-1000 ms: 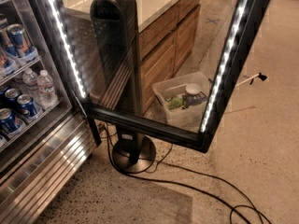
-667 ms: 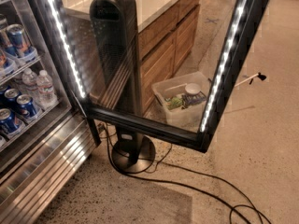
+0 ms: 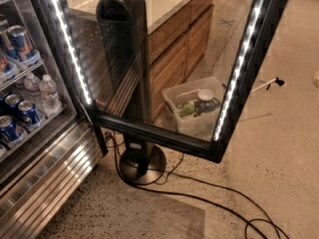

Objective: Close right fridge door

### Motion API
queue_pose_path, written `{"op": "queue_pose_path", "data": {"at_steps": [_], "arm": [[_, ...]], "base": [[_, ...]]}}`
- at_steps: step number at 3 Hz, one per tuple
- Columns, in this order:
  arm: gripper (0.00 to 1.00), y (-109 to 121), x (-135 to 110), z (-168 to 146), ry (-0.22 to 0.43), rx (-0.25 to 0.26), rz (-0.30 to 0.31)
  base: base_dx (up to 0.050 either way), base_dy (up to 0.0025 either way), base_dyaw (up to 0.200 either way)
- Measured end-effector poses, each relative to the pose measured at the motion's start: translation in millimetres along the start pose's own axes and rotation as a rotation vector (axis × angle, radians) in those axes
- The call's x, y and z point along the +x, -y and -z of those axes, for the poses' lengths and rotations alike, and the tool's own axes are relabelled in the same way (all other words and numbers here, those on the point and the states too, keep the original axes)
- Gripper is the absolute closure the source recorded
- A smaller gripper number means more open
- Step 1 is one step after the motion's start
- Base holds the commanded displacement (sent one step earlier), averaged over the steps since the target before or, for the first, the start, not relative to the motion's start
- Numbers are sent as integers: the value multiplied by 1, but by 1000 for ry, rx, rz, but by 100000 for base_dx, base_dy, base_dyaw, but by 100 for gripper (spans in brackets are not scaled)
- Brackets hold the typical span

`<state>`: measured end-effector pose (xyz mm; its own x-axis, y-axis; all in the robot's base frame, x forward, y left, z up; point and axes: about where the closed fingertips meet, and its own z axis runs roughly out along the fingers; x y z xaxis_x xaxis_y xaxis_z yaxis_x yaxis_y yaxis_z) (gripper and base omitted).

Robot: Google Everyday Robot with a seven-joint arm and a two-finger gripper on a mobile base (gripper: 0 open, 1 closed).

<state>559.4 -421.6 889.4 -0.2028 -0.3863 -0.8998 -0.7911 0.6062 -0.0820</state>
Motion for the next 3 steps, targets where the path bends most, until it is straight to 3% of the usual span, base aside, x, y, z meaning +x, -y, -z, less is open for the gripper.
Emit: {"op": "queue_pose_path", "data": {"at_steps": [1,2,3], "arm": [[100,15,-25,-34,159,-26,70],[100,16,-47,-58,193,-72,142],[100,16,-53,-75,130,-95,201]], "base": [[0,0,0],[0,0,0],[0,0,0]]}}
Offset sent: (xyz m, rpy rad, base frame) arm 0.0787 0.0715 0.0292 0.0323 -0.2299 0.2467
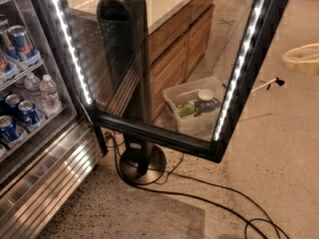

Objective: Close right fridge door

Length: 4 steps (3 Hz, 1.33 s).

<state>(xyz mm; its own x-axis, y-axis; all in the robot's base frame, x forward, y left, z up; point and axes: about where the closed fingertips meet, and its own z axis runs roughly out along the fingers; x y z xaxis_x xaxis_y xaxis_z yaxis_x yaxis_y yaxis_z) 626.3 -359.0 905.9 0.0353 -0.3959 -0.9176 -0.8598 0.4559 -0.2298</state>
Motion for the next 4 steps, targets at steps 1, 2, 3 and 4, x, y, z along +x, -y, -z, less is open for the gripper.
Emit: {"op": "queue_pose_path", "data": {"at_steps": [1,2,3,4], "arm": [[100,3,11,-23,-74,-46,16],[100,-2,17,-45,-47,-120,-13],[100,-7,10,-67,76,-182,-63],[100,-7,7,-71,96,-195,-65]], "base": [[0,0,0],[0,0,0],[0,0,0],[0,0,0]]}}
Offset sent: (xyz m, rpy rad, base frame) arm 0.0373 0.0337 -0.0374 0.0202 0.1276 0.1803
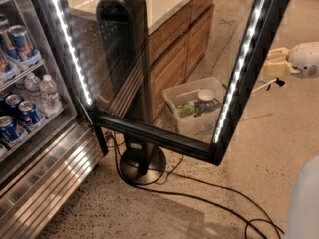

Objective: Close right fridge door

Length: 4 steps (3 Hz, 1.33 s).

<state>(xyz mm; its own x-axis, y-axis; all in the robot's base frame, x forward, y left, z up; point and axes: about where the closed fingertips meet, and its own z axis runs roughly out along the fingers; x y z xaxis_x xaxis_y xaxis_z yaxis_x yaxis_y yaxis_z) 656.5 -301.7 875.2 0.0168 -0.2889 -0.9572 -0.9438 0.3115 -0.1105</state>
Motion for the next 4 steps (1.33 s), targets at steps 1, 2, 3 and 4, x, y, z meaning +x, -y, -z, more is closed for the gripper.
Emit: {"op": "queue_pose_path", "data": {"at_steps": [1,2,3,4], "arm": [[100,-14,-20,-12,-24,-67,85],[100,-45,-36,-11,-105,-158,200],[100,-87,-51,-2,-141,-251,279],[100,-83,-52,-7,-142,-233,282]], "base": [[0,0,0],[0,0,0],[0,0,0],[0,0,0]]}}
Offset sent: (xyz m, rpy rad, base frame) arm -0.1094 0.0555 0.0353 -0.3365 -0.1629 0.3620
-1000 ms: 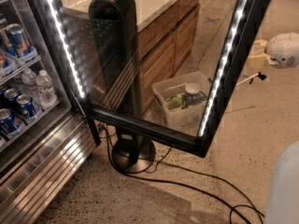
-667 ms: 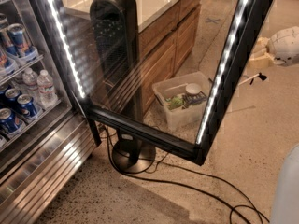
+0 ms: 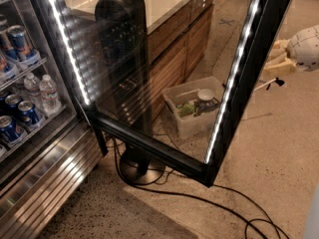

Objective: Close right fridge door

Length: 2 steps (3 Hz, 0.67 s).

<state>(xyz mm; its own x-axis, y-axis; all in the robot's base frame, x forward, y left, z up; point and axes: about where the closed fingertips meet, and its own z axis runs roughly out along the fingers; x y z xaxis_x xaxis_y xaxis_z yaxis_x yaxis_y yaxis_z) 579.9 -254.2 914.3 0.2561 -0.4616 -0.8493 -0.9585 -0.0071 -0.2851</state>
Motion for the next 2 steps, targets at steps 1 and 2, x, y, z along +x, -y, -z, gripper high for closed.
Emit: {"op": "queue_pose_path", "data": {"at_steps": [1,2], "arm": [[100,2,9,-8,23,1,-17],[100,0,4,-46,139,-61,-8]], "base": [[0,0,0],[0,0,0]]}}
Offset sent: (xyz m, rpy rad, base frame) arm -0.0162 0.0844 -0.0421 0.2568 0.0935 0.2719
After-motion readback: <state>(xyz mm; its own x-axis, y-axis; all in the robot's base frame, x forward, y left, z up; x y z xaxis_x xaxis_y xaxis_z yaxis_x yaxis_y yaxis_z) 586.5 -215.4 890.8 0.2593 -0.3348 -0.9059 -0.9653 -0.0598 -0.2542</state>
